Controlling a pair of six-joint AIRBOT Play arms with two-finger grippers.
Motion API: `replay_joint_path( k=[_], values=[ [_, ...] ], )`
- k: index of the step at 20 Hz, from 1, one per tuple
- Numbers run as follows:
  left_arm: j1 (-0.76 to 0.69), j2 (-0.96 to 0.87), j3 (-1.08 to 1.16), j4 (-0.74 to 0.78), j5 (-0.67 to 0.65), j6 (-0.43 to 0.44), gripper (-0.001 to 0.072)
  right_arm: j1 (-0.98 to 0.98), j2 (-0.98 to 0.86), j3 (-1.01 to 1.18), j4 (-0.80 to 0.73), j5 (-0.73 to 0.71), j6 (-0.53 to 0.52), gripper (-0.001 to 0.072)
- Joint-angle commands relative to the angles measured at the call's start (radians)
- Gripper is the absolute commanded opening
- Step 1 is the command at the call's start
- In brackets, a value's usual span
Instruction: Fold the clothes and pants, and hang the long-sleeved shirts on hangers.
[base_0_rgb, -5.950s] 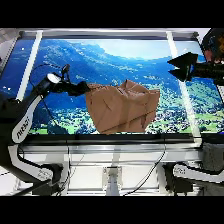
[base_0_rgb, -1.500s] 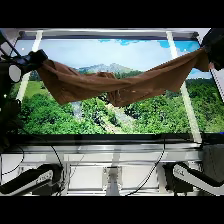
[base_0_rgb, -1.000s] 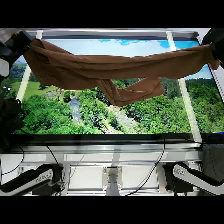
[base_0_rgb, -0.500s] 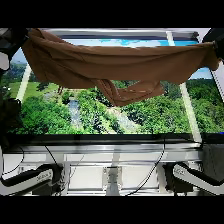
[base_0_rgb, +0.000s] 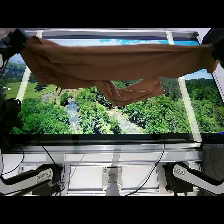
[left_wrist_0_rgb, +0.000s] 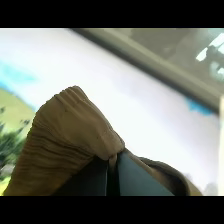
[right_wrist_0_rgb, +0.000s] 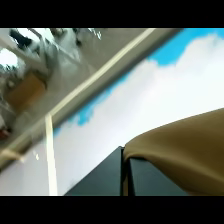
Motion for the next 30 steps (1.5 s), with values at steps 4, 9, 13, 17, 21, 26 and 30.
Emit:
replay_joint_path(
  k=[4,9,13,17,21,26,30],
  values=[
    [0.050,0.032,-0.095,-0.066,-0.284,0.203,0.0012,-0.043,0.052,-0.203,-0.051,0.244,0.015,0.0005],
    [0.063,0.179,-0.312,-0.062,-0.338,0.316,0.0012,-0.153,0.285,-0.505,-0.090,0.335,0.000,0.0006],
    [0.073,0.275,-0.496,-0.057,-0.348,0.321,0.0012,-0.166,0.344,-0.574,-0.176,0.591,-0.096,0.0007],
    [0.073,0.332,-0.587,0.032,-0.385,0.327,0.0012,-0.166,0.343,-0.615,-0.251,0.686,-0.098,0.0008],
    [0.073,0.346,-0.639,0.055,-0.428,0.328,0.0013,-0.167,0.335,-0.686,-0.348,0.740,-0.098,0.0008],
    [0.073,0.362,-0.657,0.153,-0.434,0.328,0.0013,-0.167,0.286,-0.709,-0.354,0.737,-0.098,0.0010],
    [0.073,0.370,-0.657,0.152,-0.436,0.327,0.0016,-0.167,0.279,-0.706,-0.340,0.635,-0.098,0.0187]
  ],
)
